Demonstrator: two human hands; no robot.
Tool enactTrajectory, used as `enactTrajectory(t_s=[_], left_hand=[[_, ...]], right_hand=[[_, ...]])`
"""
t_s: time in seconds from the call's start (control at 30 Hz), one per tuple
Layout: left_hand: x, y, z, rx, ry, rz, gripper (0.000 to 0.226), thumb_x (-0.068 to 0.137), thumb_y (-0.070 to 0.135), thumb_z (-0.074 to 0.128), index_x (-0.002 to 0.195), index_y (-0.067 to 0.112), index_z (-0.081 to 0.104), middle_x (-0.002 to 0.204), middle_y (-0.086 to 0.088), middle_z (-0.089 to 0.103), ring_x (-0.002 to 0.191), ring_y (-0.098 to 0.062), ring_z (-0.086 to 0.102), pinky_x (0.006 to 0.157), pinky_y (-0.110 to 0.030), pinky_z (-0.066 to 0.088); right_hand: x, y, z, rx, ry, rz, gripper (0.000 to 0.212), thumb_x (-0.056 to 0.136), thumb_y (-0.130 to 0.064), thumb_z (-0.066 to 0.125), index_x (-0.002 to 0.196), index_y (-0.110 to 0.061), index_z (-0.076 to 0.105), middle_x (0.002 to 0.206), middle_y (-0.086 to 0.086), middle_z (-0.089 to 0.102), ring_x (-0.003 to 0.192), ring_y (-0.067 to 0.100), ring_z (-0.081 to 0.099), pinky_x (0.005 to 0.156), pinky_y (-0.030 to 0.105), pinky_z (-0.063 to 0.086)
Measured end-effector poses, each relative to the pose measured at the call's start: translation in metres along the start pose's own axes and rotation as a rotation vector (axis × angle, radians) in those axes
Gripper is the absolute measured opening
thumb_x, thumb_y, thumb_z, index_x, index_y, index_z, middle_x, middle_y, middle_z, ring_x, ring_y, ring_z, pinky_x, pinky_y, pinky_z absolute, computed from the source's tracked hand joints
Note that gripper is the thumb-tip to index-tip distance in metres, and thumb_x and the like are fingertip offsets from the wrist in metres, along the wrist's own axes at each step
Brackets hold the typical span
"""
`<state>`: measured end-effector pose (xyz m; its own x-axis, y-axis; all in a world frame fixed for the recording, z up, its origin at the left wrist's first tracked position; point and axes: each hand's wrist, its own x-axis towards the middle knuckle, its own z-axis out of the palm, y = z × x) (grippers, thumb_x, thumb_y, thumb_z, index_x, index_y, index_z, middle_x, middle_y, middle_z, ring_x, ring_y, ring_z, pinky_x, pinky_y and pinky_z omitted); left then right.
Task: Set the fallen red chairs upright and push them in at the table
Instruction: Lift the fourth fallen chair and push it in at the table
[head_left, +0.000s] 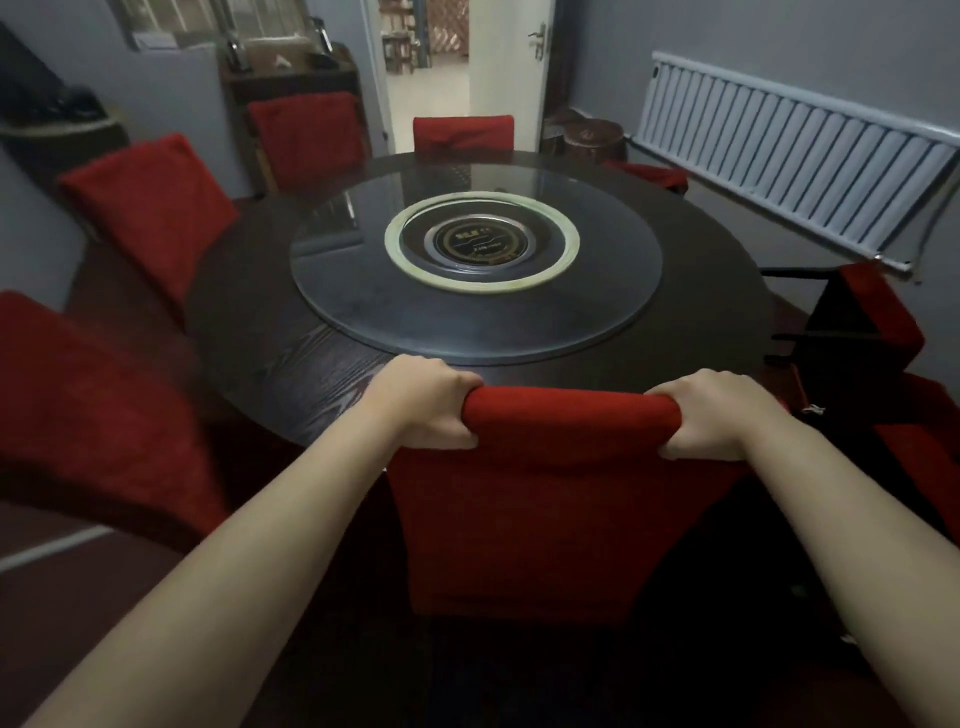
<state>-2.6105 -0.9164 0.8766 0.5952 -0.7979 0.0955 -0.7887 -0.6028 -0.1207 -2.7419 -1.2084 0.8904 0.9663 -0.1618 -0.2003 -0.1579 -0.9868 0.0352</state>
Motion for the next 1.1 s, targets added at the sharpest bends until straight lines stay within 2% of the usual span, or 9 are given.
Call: enactTrajectory(t_s=[0.27,0.43,0.6,0.7,0.87,1.1], left_hand=[[0.011,0.035,0.003,0.001,-0.012,-0.100,0.052,0.057,0.062,0.055,0.098,0.032,0.062,0.083,0.001,0.069,0.080,-0.028,0.066,0.061,-0.030,0.038],[0.015,0.035,0.002,-0.004,-0.018,-0.123,0.053,0.058,0.064,0.056,0.103,0.034,0.060,0.087,0.003,0.070,0.084,-0.026,0.067,0.064,-0.031,0.042],[0.010,0.040,0.009,0.100,0.091,-0.054,0.060,0.060,0.062,0.059,0.105,0.023,0.056,0.093,0.002,0.068,0.079,-0.029,0.067,0.059,-0.032,0.043],[0.007,0.044,0.012,0.142,0.155,0.000,0.061,0.064,0.062,0.063,0.102,0.015,0.059,0.087,-0.003,0.067,0.071,-0.032,0.067,0.055,-0.032,0.045],[0.013,0.039,0.009,0.135,0.237,0.034,0.064,0.069,0.071,0.061,0.095,0.012,0.062,0.079,-0.005,0.068,0.063,-0.031,0.065,0.051,-0.032,0.047],[0.021,0.030,0.011,0.168,0.306,0.032,0.062,0.068,0.070,0.059,0.084,0.010,0.061,0.068,-0.005,0.063,0.053,-0.030,0.061,0.049,-0.029,0.038]], right_hand=[[0.014,0.038,0.000,0.022,-0.021,-0.060,0.062,0.053,-0.055,0.063,0.115,-0.056,0.056,0.103,-0.014,0.068,0.094,0.018,0.064,0.072,0.031,0.047],[0.017,0.046,0.006,0.018,0.063,-0.111,0.059,0.054,-0.060,0.055,0.112,-0.055,0.058,0.099,-0.014,0.069,0.089,0.019,0.065,0.067,0.030,0.042],[0.022,0.053,0.013,0.007,0.128,-0.134,0.055,0.059,-0.059,0.060,0.114,-0.053,0.057,0.098,-0.012,0.069,0.090,0.020,0.066,0.066,0.030,0.041],[0.021,0.054,0.016,0.005,0.144,-0.128,0.058,0.057,-0.060,0.058,0.114,-0.053,0.057,0.098,-0.011,0.070,0.089,0.021,0.066,0.065,0.029,0.041],[0.023,0.054,0.014,-0.003,0.159,-0.105,0.055,0.061,-0.058,0.062,0.115,-0.051,0.058,0.097,-0.008,0.070,0.090,0.022,0.066,0.066,0.029,0.041],[0.028,0.053,0.012,-0.013,0.225,-0.067,0.045,0.062,-0.058,0.065,0.105,-0.048,0.061,0.086,-0.006,0.069,0.082,0.024,0.066,0.063,0.029,0.038]])
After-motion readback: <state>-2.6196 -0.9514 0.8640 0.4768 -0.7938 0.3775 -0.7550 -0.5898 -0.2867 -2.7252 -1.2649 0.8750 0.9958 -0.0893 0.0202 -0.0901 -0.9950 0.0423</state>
